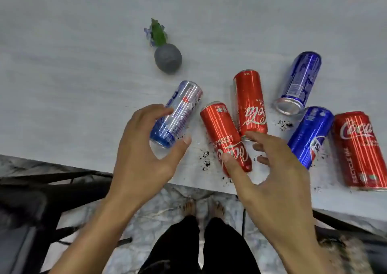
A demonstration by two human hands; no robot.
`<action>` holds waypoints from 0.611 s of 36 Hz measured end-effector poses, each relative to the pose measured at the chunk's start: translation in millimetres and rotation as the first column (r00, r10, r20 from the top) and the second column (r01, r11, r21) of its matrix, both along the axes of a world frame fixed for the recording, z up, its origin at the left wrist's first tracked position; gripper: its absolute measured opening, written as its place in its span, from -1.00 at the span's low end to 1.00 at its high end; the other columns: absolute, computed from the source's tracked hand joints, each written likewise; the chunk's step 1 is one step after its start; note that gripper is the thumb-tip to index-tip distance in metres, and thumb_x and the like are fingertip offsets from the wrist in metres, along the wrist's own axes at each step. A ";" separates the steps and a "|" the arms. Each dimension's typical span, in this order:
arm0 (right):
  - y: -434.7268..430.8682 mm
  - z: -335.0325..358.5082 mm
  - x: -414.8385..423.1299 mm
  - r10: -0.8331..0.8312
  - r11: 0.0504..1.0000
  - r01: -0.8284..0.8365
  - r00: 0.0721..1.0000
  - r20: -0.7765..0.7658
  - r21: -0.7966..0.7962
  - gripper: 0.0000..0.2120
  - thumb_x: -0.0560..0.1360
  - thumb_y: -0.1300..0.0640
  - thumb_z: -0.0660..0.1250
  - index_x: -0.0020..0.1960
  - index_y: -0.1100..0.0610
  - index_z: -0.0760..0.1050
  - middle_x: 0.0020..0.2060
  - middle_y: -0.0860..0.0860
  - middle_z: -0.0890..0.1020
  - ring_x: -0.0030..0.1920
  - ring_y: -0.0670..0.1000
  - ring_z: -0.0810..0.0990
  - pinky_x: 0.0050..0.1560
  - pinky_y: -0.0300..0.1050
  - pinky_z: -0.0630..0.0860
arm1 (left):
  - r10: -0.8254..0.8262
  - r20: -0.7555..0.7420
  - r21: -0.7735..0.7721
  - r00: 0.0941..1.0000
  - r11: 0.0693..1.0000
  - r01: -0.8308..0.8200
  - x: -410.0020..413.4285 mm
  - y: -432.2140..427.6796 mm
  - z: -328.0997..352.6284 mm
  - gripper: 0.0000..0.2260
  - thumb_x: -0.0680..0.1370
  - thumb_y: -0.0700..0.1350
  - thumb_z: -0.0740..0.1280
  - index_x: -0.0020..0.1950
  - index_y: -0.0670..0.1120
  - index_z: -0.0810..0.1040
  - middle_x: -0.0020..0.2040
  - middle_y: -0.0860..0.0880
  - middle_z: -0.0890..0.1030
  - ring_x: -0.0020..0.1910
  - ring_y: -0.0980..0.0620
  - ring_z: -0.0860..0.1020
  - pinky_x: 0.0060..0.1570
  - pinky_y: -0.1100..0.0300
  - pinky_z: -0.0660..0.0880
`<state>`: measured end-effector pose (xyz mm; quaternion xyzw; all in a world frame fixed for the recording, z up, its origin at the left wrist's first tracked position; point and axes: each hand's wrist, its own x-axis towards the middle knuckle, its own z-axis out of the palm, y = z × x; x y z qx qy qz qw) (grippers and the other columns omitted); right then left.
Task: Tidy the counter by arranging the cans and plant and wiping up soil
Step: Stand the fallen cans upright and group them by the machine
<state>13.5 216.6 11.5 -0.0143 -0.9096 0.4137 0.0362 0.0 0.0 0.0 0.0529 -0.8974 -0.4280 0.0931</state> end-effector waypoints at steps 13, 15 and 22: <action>-11.7 -40.5 13.9 0.002 0.988 0.009 0.998 -0.069 0.154 -0.36 0.43 -0.06 0.58 0.39 0.13 0.44 0.33 0.07 0.53 0.30 0.03 0.51 0.27 -0.13 0.43 | 0.016 0.017 -0.158 1.000 0.987 -0.013 -1.3 -3.9 -26.3 -0.37 0.44 -0.02 0.60 0.44 -0.06 0.44 0.39 -0.03 0.47 0.34 0.10 0.45 0.24 0.58 0.27; -11.5 -43.3 14.6 0.003 0.985 0.009 0.997 -0.074 0.171 -0.35 0.43 -0.04 0.58 0.41 0.14 0.43 0.34 0.09 0.52 0.31 0.02 0.50 0.26 -0.12 0.44 | 0.015 0.014 -0.190 1.000 0.982 -0.012 -2.1 -5.6 -29.0 -0.38 0.43 -0.08 0.61 0.43 -0.05 0.43 0.38 -0.04 0.47 0.31 0.10 0.45 0.20 0.60 0.26; -12.2 -42.4 15.0 -0.025 0.984 0.041 0.996 -0.090 0.173 -0.37 0.41 0.06 0.61 0.39 0.15 0.45 0.31 0.10 0.55 0.26 0.00 0.53 0.22 -0.25 0.44 | 0.017 -0.002 -0.206 1.000 0.978 -0.017 -3.2 -10.5 -30.1 -0.39 0.40 -0.18 0.60 0.40 -0.08 0.46 0.34 -0.06 0.53 0.22 0.18 0.45 0.14 0.61 0.28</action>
